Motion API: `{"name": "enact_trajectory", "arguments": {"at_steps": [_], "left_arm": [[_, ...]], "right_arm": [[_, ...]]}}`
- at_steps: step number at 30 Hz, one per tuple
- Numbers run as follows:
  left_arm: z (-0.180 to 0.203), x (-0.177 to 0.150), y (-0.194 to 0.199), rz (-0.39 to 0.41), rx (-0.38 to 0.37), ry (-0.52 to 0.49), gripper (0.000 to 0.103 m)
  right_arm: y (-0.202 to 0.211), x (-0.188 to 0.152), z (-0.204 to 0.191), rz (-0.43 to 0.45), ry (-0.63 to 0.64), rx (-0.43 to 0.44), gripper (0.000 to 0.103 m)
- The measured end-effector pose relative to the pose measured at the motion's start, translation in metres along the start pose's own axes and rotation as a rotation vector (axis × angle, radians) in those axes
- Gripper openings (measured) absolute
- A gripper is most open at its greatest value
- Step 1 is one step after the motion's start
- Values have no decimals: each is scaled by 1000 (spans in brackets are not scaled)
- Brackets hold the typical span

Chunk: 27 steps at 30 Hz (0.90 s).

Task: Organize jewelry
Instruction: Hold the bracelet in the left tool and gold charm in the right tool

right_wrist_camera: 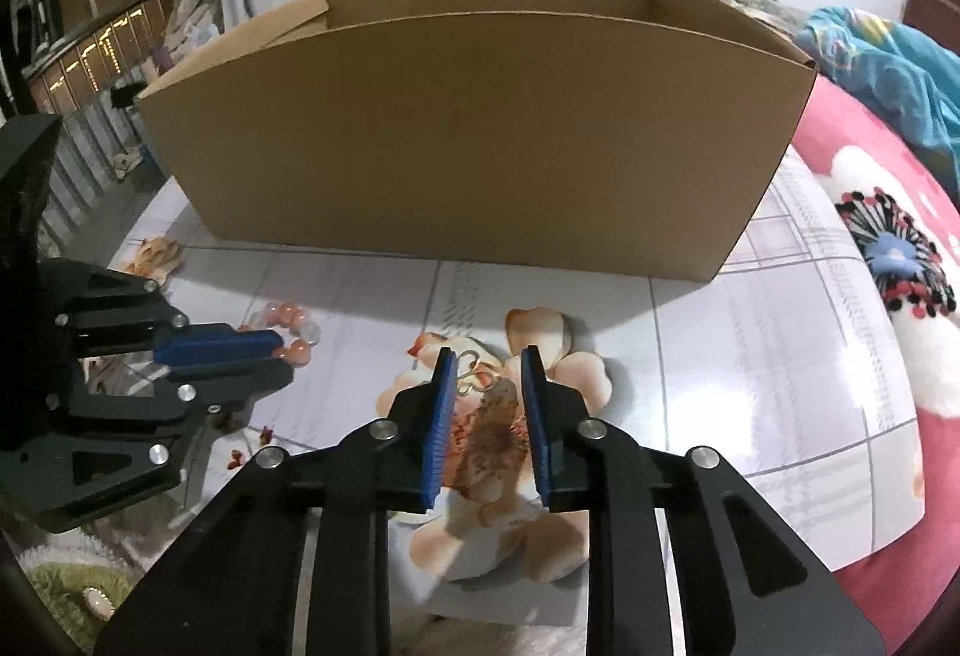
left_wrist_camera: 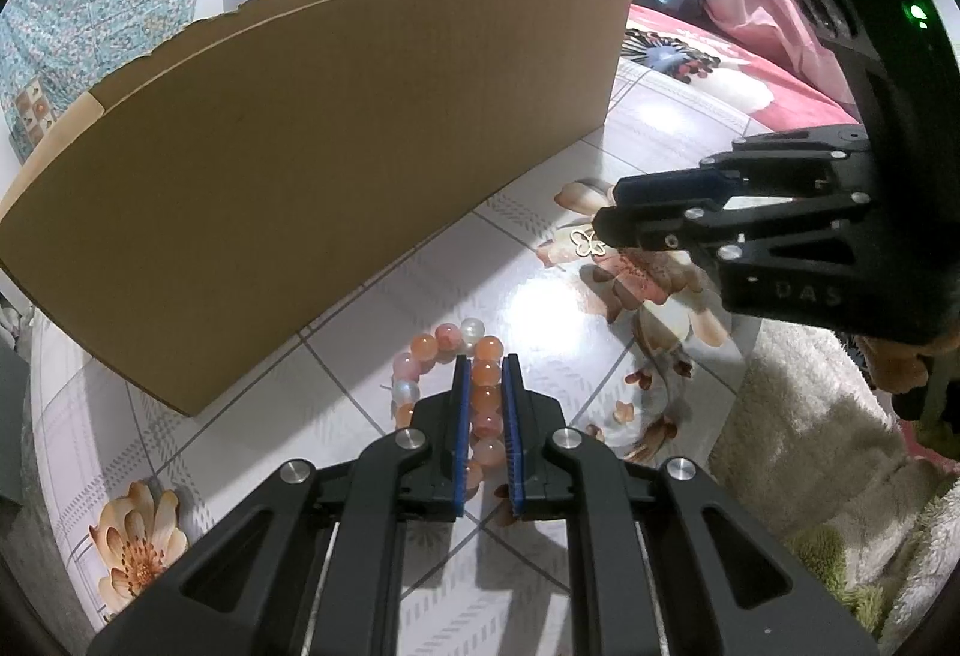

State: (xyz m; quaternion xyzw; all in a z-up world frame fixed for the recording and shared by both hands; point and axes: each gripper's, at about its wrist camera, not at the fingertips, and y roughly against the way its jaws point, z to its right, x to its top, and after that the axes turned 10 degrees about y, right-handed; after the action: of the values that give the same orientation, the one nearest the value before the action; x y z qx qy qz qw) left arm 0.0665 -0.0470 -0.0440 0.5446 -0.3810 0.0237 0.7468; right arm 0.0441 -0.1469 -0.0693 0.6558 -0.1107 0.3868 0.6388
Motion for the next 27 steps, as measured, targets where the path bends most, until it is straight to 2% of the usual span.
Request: {"name": "enact_trajectory", "arguments": {"at_steps": [2,9,11,13,15,27], "left_arm": [[0,0,0,0,-1,0,10],[2,1,0,0,-2,0,10],[2,1,0,-2,-1,0,10],[2,1,0,-2,-2,3,10],[2,2,-1,0,-3,9,10],[-1,0,1,8,-9,18,10]], "right_arm": [[-3,-1,-7,-5,22,-6,28],[-15,-1,-15,-27,65,-4,28],[-17,3,-20,-37,73,2,25],[-17,3,-24,-48,66,1,17],[-18,5,-19,-52,52,14,14],[-12,5,0,-43,38,31,14]]}}
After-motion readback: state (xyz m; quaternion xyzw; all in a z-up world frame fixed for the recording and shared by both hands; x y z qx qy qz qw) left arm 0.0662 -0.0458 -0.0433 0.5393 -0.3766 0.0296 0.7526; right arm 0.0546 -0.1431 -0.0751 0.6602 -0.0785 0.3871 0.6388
